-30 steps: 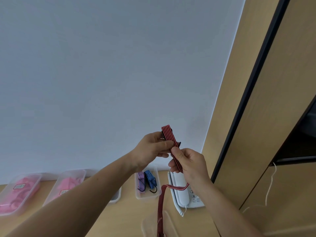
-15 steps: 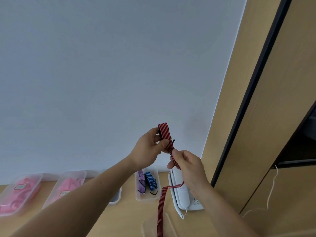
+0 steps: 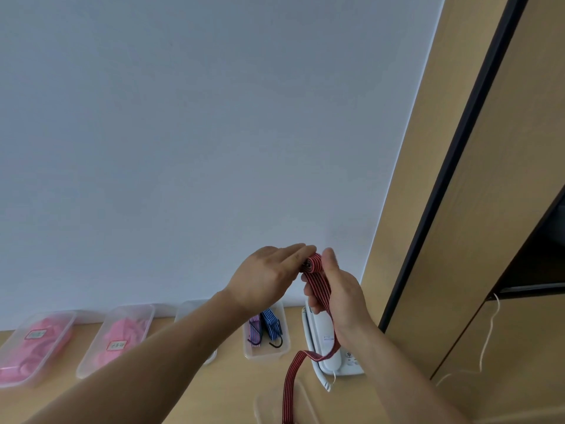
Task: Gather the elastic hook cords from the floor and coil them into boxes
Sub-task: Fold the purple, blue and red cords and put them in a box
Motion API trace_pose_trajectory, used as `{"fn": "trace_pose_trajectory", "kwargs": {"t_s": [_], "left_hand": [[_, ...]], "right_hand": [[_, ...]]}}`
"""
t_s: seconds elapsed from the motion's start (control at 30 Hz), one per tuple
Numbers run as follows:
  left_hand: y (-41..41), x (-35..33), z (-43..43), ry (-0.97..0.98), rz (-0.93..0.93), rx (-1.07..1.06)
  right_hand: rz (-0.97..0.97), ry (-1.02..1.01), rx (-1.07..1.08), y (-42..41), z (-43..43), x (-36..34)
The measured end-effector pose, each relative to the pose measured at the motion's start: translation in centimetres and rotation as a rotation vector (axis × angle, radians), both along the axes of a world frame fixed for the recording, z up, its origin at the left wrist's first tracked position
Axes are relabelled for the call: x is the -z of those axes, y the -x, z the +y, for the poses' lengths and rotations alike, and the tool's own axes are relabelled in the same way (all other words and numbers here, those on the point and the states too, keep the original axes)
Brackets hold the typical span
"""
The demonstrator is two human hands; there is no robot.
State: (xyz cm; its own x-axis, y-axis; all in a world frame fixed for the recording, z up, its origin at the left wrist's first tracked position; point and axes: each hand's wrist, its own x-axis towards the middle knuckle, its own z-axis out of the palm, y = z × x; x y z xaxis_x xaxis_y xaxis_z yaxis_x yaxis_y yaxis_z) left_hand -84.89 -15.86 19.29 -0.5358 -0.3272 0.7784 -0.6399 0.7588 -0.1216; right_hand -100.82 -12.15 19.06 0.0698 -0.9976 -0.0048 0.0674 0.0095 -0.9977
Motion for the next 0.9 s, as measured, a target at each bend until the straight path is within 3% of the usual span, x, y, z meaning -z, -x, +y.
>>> {"fn": "trace_pose_trajectory", "kwargs": {"t_s": [0.07, 0.13, 0.17, 0.27, 0.33, 0.47, 0.67, 0.9], "left_hand": [[-0.3, 0.4, -0.3, 0.044, -0.029, 0.0], [-0.4, 0.9, -0.4, -0.098, 0.084, -0.014], [-0.3, 0.9, -0.2, -0.3, 0.22, -0.017], [0.3, -0.6, 0.3, -1.195, 0.736, 0.089], [0.4, -1.4, 0.1, -1.492, 0.869, 0.228], [0.5, -2.2, 0.4, -1.438, 0.777, 0.405], [0.4, -3.2, 0.2, -1.292, 0.951, 0.326], [-0.1, -3.0, 0.0, -1.134, 0.972, 0.232]], "right_hand": [[-0.005, 0.012, -0.008, -0.1, 0.1, 0.0], [-0.046, 0.033, -0.005, -0.1, 0.1, -0.1], [-0.064, 0.048, -0.007, 0.0, 0.1, -0.1], [-0.064, 0.101, -0.008, 0.0, 0.0, -0.4], [-0.036, 0.126, 0.0, 0.0, -0.1, -0.4], [-0.034, 0.144, -0.023, -0.1, 0.0, -0.4], [0.062, 0.142, -0.04, -0.1, 0.0, -0.4], [0.115, 0.047, -0.001, -0.4, 0.1, 0.2]]}}
